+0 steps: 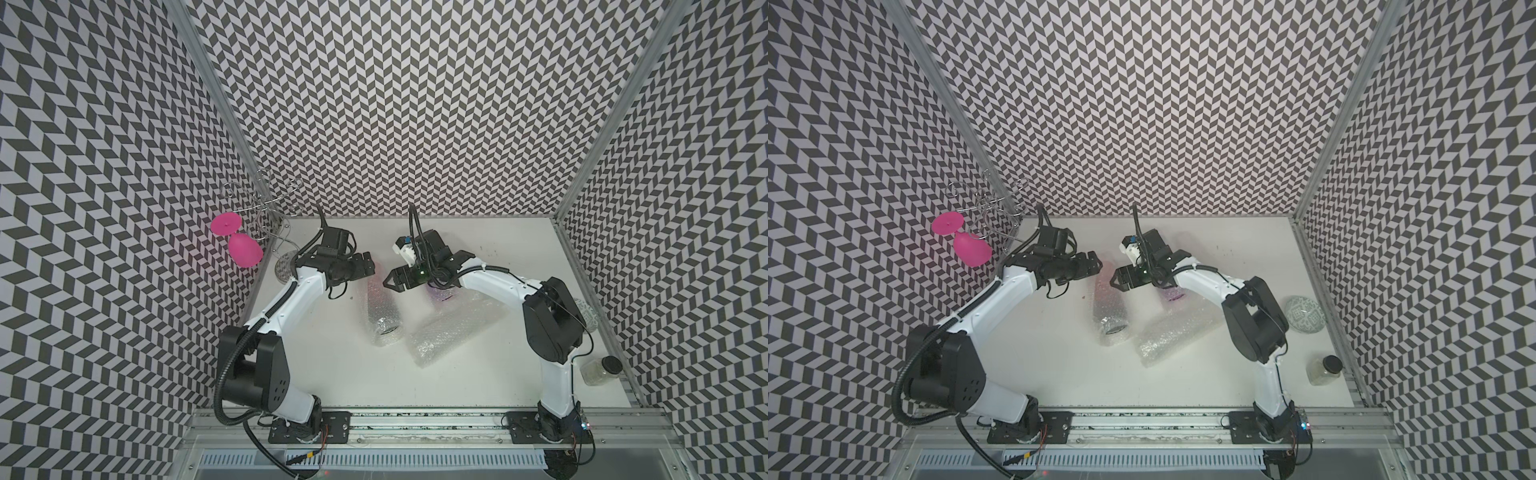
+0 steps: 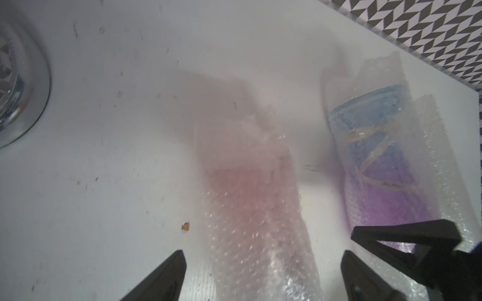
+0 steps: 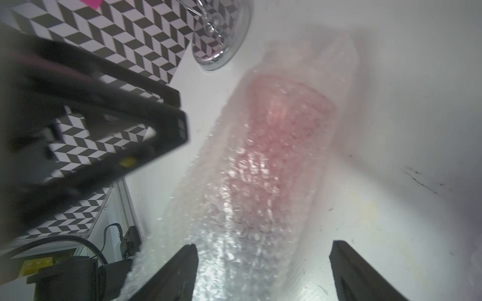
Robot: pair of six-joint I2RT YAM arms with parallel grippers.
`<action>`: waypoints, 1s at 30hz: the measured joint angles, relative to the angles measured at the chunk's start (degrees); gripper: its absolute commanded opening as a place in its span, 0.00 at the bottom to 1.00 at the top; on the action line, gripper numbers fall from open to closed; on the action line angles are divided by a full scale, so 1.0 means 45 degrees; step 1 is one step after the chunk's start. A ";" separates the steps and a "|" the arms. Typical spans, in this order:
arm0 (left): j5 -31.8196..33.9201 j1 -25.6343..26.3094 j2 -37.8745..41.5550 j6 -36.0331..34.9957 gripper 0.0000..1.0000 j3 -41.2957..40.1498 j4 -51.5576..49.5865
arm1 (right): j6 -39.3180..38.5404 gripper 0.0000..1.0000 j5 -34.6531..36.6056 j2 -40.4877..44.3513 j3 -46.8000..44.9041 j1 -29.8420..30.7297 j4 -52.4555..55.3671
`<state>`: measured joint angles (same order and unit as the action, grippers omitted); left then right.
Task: Unwrap the vase from the bubble wrap
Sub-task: Unwrap the bubble wrap at the center of the board, then move the bubble wrap to the center of the board.
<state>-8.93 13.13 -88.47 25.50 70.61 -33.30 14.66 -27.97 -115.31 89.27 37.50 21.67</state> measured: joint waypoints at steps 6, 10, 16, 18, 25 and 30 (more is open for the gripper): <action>0.0053 0.0112 -0.1535 -0.0345 0.95 0.0869 0.0272 | 0.0189 0.82 -0.0131 -0.0277 0.0044 -0.0423 0.0185; 0.0107 0.0146 -0.2336 -0.0690 0.95 0.0957 0.0214 | 0.0223 0.82 -0.0525 -0.0461 0.0389 -0.0369 0.0146; 0.0063 0.0175 -0.2832 -0.1044 0.90 0.0981 0.0126 | 0.0214 0.82 -0.1103 -0.0884 0.0607 -0.0335 0.0141; -0.0010 0.0204 -0.2744 -0.1039 0.86 0.0889 0.0194 | 0.0204 0.81 -0.1171 -0.1010 0.0607 -0.0316 0.0146; -0.0573 0.0529 -0.2278 -0.1035 0.77 -0.0141 0.0437 | 0.0024 0.79 -0.1345 -0.0704 -0.0476 -0.0078 -0.0005; -0.0835 0.0933 -0.1938 -0.0923 0.75 -0.0865 0.0631 | 0.0092 0.76 -0.1486 0.0301 -0.2239 0.0034 -0.0544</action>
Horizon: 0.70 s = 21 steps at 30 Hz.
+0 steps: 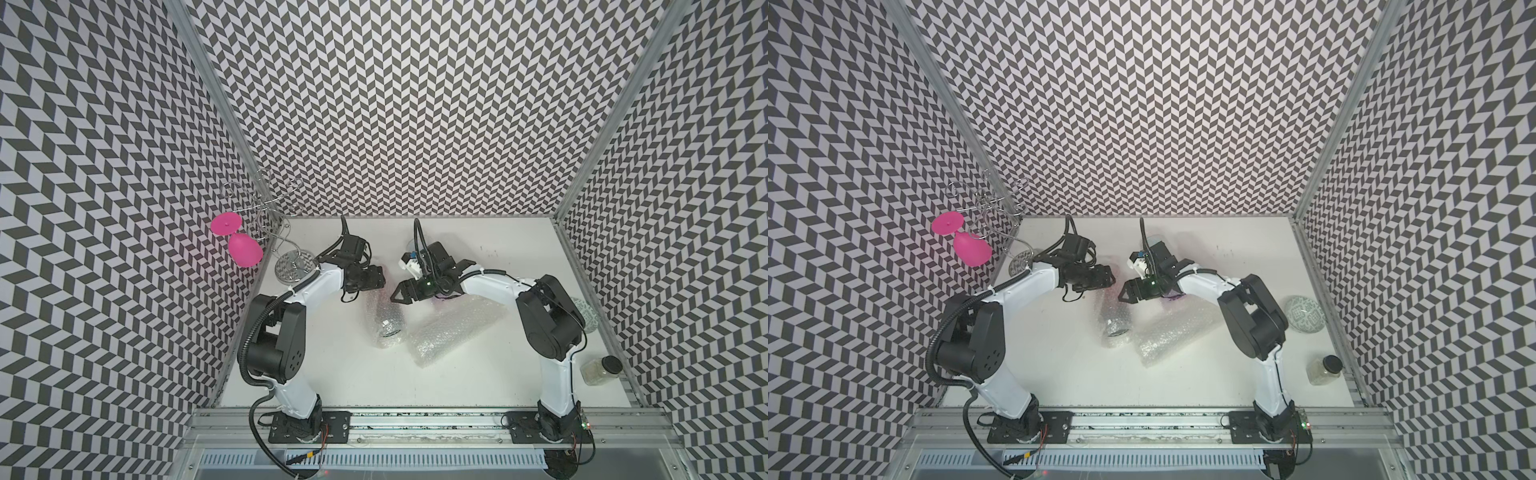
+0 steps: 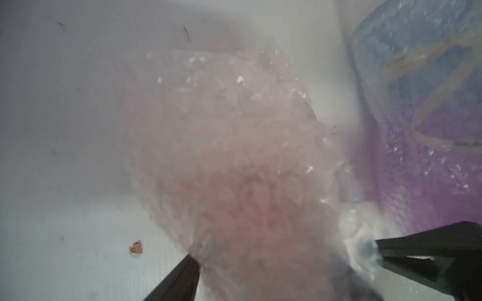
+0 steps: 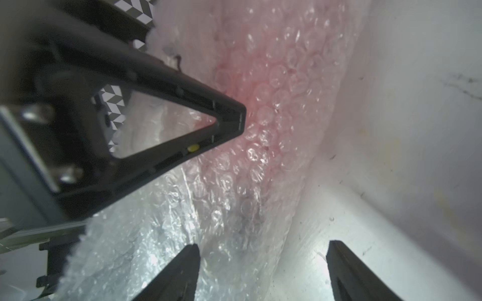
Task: Unwrap the vase from the bubble wrap
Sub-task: Move the bubble wrap to the center of the board.
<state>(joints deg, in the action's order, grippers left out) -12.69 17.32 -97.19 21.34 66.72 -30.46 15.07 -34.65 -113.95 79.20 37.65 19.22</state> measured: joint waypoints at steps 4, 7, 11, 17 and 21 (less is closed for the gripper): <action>-0.0092 0.0384 0.0481 0.0092 0.72 -0.0646 0.0170 | -0.0005 0.74 -0.0126 0.0495 -0.0738 0.0413 -0.0301; -0.0180 0.0612 0.0996 0.0248 0.70 -0.1268 0.0301 | 0.0000 0.72 -0.0233 0.0879 -0.1239 0.0777 -0.0461; -0.0311 0.0908 0.1943 0.0578 0.71 -0.2268 0.0442 | 0.0092 0.72 -0.0272 0.1496 -0.1933 0.1025 -0.0452; -0.0345 0.0573 0.2739 0.0748 0.78 -0.2613 0.0359 | 0.0573 0.74 -0.0481 0.1719 -0.1870 0.0811 -0.0413; -0.0194 0.0199 0.2759 0.0593 0.79 -0.2268 0.0083 | 0.1015 0.74 -0.0811 0.1389 -0.1243 0.0384 -0.0646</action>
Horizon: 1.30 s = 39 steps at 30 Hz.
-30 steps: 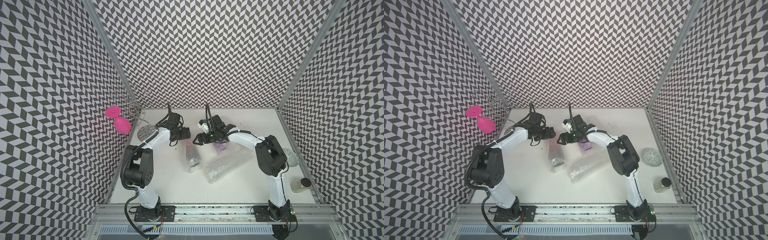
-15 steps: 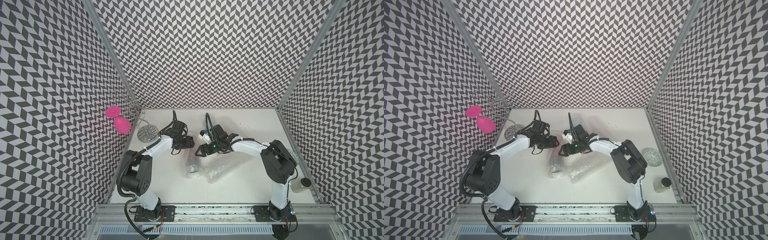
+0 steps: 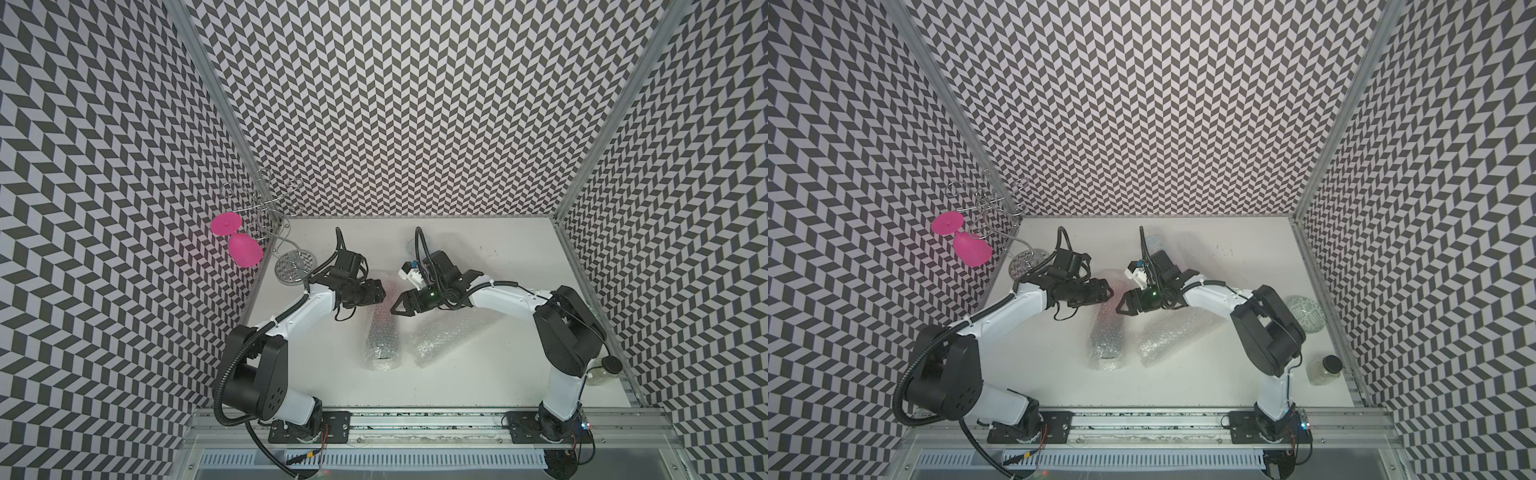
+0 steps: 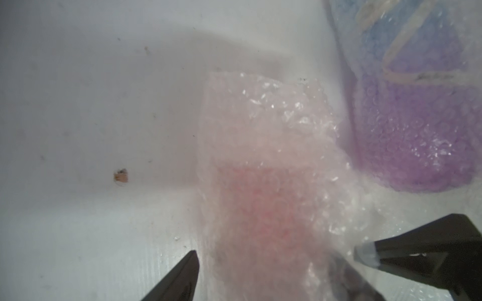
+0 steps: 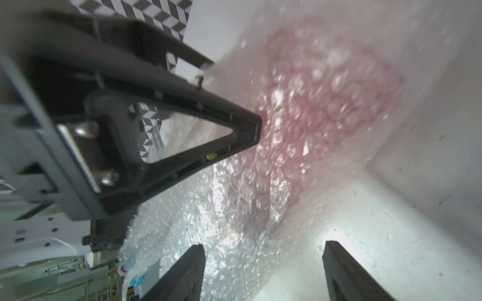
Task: Unwrap the vase from the bubble wrap
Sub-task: Move the bubble wrap to the center of the board, then unwrap the bubble wrap at the center of the board.
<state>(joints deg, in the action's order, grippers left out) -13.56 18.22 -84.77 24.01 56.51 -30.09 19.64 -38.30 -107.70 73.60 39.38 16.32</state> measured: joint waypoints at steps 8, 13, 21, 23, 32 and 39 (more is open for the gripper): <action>0.0840 -0.0019 -0.0952 -0.0889 0.75 0.2079 -0.0466 | 0.0374 0.74 -0.0345 -0.1685 0.1598 -0.0165 -0.0534; 0.1778 0.0097 -0.1501 -0.1481 0.66 0.2540 -0.0748 | 0.0379 0.73 -0.0408 -0.2370 0.1923 -0.0068 -0.0491; 0.2535 0.0738 -0.1763 -0.2011 0.64 0.2739 -0.1156 | 0.0418 0.54 -0.0491 -0.2574 0.1982 -0.0049 -0.0515; 0.2628 0.0937 -0.1783 -0.2011 0.64 0.2822 -0.1185 | 0.0461 0.45 -0.0549 -0.2574 0.2025 -0.0034 -0.0563; 0.3007 0.1375 -0.1690 -0.1996 0.66 0.2885 -0.1292 | 0.0539 0.25 -0.0461 -0.2574 0.2132 0.0019 -0.0675; 0.3706 0.1171 -0.1690 -0.2030 0.53 0.2633 -0.1297 | 0.0563 0.20 -0.0350 -0.2574 0.2127 0.0044 -0.0704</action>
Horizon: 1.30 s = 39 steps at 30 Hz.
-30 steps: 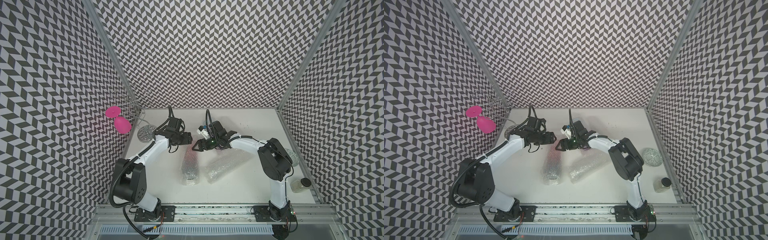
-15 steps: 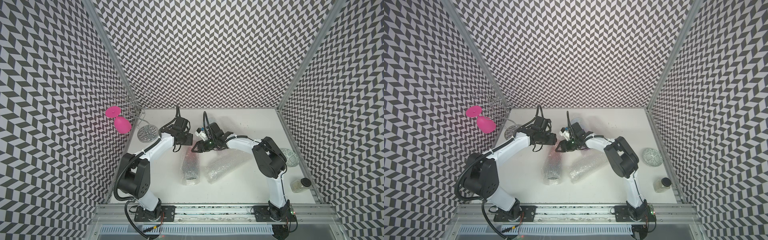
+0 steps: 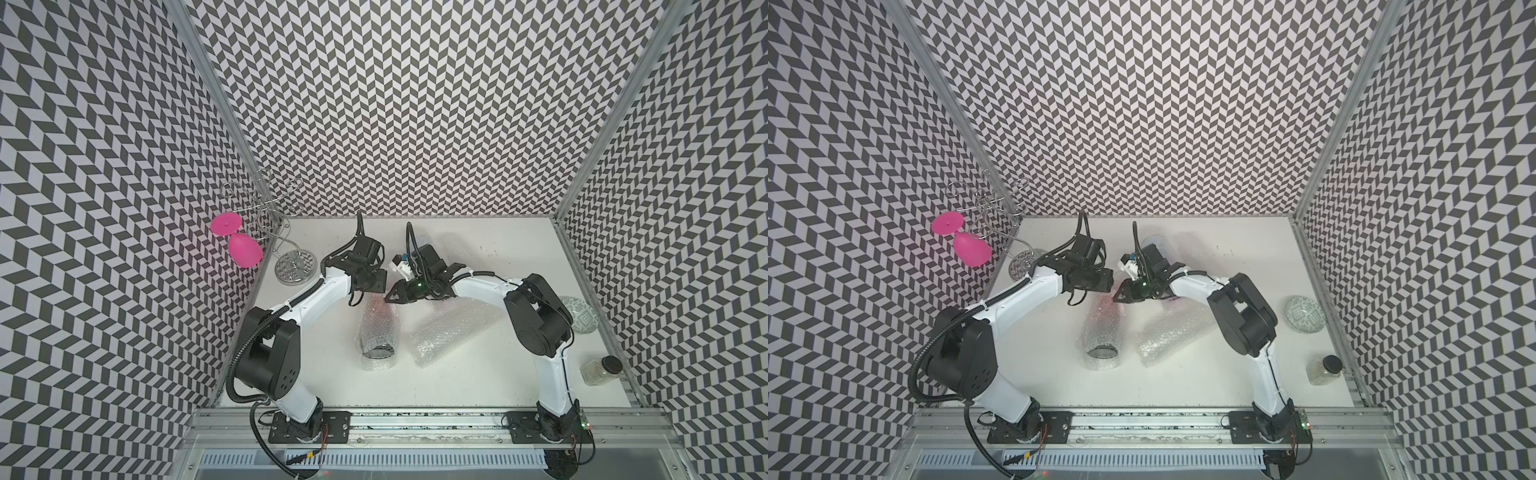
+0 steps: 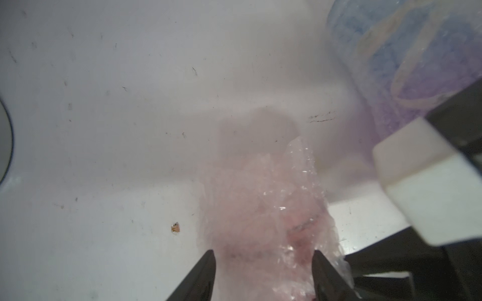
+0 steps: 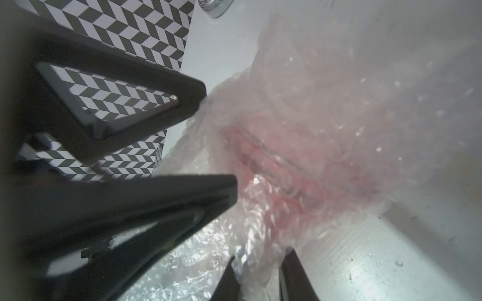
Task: Unwrap the vase from the bubble wrap
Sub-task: Unwrap the bubble wrap at the center of the board.
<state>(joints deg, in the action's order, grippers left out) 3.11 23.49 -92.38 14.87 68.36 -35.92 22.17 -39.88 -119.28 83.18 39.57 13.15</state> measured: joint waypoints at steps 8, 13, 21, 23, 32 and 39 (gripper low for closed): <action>0.0112 -0.0049 0.0000 -0.0005 0.32 -0.0092 0.0053 | -0.0015 0.09 0.0005 0.0000 -0.0034 0.0039 -0.0228; 0.0180 -0.0049 0.0034 -0.0078 0.35 -0.0092 0.0049 | -0.0029 0.02 0.0058 0.0000 -0.0044 0.0039 -0.0321; 0.0534 -0.0049 0.0204 -0.0073 0.47 -0.0257 0.0039 | -0.0151 0.00 0.0131 0.0000 -0.0044 0.0039 -0.0316; 0.0651 -0.0044 0.0238 -0.0063 0.47 -0.0257 0.0005 | -0.0160 0.00 0.0141 0.0000 -0.0044 0.0039 -0.0321; 0.1229 0.0049 0.0486 -0.0005 0.41 -0.0257 -0.0257 | -0.0228 0.00 0.0165 0.0000 -0.0044 0.0039 -0.0311; 0.1481 0.0049 0.0486 0.0000 0.36 -0.0306 -0.0403 | -0.0306 0.00 0.0287 0.0000 -0.0044 0.0039 -0.0311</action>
<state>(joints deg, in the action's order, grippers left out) 9.78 23.70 -90.19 14.87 66.98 -37.74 20.80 -38.59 -119.28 82.98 39.75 11.75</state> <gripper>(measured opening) 0.365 0.045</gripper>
